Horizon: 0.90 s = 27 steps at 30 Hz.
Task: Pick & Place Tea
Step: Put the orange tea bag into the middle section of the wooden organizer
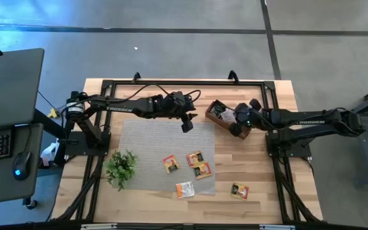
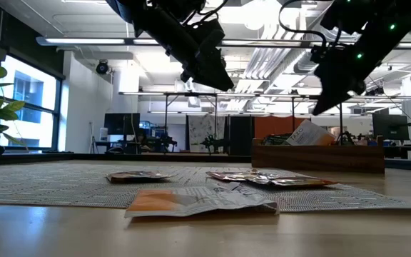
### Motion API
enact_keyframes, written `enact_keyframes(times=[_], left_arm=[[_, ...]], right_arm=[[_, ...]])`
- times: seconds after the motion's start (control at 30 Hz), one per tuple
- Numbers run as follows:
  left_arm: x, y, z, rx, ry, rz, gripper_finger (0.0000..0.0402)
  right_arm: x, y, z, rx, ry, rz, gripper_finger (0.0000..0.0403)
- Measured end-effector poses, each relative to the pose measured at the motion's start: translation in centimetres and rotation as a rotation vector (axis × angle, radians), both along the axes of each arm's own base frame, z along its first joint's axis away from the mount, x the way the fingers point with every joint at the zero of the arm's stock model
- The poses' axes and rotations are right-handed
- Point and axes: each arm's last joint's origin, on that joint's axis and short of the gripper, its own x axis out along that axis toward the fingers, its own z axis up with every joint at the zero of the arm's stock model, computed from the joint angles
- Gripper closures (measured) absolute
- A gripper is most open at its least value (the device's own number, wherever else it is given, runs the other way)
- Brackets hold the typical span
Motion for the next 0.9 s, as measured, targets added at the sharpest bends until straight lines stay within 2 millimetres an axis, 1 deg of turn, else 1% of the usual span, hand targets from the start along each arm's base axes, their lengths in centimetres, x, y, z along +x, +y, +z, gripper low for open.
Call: enact_keyframes(times=[0.07,0.17,0.23,0.33,0.4,0.53,0.67,0.73,0.83,0.9], left_arm=[[0.0,0.0,0.0,0.000,0.000,0.000,0.0273],[0.0,0.0,0.0,0.000,0.001,0.000,0.0273],[0.0,0.0,0.0,0.000,0.001,0.000,0.0273],[0.0,0.0,0.0,-0.004,0.000,-0.007,0.0273],[0.0,0.0,0.0,-0.004,0.000,-0.008,0.0273],[0.0,0.0,0.0,-0.004,0.001,-0.008,0.0273],[0.0,0.0,0.0,-0.005,0.000,-0.008,0.0273],[0.0,0.0,0.0,-0.005,0.000,-0.008,0.0273],[0.0,0.0,0.0,-0.008,0.000,-0.011,0.0273],[0.0,-0.1,0.0,-0.014,-0.002,-0.020,0.0273]], right_arm=[[-0.1,0.4,0.3,0.061,0.035,0.024,0.0400],[0.0,0.9,0.4,0.123,0.015,0.032,0.0400],[0.0,1.0,-0.6,0.151,0.038,0.010,0.0401],[-0.2,1.0,-2.5,0.175,0.094,-0.020,0.0401],[0.0,0.9,-3.3,0.185,0.114,-0.028,0.0401],[1.0,0.7,-4.0,0.172,0.087,-0.018,0.0402],[2.6,0.6,-4.5,0.144,0.047,0.046,0.0402],[3.1,0.5,-4.8,0.125,0.068,0.079,0.0402],[3.4,0.5,-4.2,0.112,0.108,0.102,0.0402],[3.6,0.5,-2.9,0.096,0.121,0.129,0.0402]])
